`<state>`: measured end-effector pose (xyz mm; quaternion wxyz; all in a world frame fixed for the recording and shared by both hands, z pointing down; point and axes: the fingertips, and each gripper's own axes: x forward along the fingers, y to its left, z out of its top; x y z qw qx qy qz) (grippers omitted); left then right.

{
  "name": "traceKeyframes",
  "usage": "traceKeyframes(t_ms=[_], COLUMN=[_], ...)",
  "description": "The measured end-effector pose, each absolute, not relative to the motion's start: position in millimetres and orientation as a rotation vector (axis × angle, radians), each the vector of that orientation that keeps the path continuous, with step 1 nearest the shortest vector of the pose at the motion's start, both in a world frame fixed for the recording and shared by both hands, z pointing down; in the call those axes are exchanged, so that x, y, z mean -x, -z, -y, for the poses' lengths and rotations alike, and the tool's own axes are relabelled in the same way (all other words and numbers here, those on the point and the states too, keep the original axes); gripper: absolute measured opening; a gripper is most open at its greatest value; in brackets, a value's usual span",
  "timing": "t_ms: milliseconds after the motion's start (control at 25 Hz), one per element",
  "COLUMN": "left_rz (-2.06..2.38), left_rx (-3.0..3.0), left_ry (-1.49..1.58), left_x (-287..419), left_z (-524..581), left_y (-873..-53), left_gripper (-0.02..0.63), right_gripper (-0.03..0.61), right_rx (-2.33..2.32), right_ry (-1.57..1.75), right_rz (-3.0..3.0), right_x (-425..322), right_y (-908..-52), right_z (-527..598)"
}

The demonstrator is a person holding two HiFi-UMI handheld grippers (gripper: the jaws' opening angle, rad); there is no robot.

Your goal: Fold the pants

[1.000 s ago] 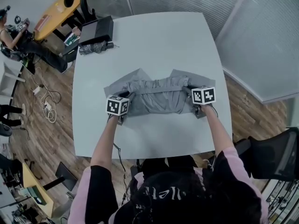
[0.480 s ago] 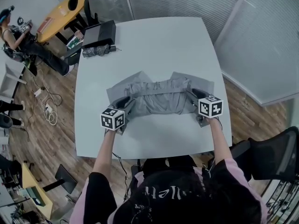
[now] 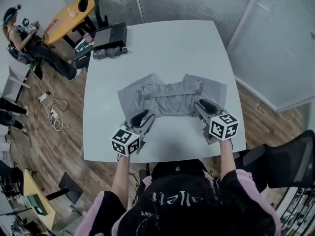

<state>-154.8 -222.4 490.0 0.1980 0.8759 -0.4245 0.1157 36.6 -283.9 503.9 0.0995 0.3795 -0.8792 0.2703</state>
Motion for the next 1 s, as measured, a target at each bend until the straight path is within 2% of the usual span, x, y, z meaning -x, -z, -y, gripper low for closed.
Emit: traceKeyframes(t_ms=[480, 1000], left_rz=[1.172, 1.155], left_rx=[-2.464, -2.500], left_ry=[-0.227, -0.180], left_x=[156, 161], left_z=[136, 101], left_y=[-473, -462], left_gripper=[0.146, 0.146], right_gripper=[0.118, 0.086], right_rx=[-1.093, -1.060], right_ry=[-0.756, -0.672], right_rz=[2.633, 2.650], right_x=[8, 40], right_y=[-479, -457], right_z=[190, 141])
